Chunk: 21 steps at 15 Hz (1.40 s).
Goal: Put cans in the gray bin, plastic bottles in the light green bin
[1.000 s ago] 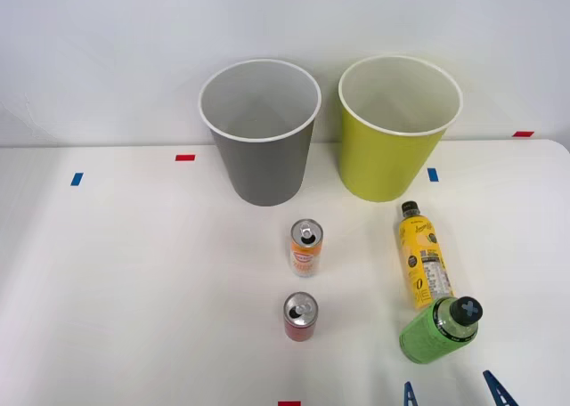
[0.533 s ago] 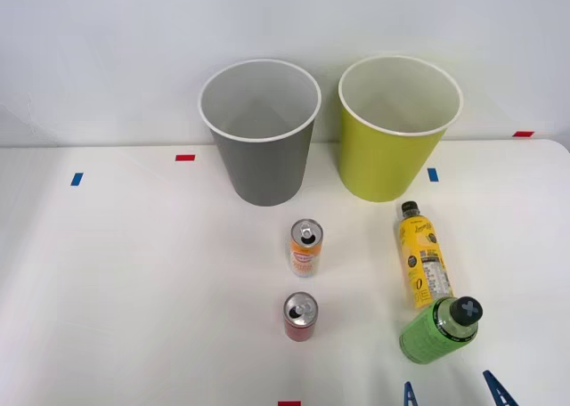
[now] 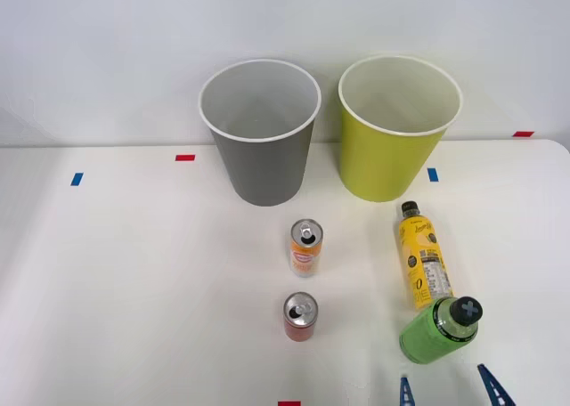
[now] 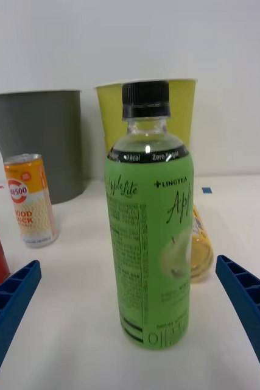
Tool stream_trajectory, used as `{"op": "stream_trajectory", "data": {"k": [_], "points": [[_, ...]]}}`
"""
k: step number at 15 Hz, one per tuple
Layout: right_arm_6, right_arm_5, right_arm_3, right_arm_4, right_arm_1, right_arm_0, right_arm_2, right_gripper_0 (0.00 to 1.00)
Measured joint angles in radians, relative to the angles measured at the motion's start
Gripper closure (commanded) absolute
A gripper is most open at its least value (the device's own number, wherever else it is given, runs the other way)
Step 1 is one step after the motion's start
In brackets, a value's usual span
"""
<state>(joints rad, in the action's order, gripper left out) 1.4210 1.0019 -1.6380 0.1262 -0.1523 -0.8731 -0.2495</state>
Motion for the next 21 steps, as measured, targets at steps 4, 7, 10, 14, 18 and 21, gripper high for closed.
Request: {"op": "stream_trajectory", "data": {"k": [4,7,10,14,18,21], "points": [[0.020,0.008,0.002,-0.009,-0.008,0.005,0.058,0.00],[0.030,0.009,0.002,-0.021,-0.012,0.005,0.070,0.00],[0.046,0.006,0.001,-0.038,-0.027,0.035,0.038,0.00],[0.074,-0.016,0.003,-0.077,-0.048,0.087,0.006,0.00],[0.081,-0.069,0.003,-0.092,-0.055,0.151,-0.002,0.00],[0.086,-0.108,0.003,-0.116,-0.065,0.204,-0.015,0.00]]}}
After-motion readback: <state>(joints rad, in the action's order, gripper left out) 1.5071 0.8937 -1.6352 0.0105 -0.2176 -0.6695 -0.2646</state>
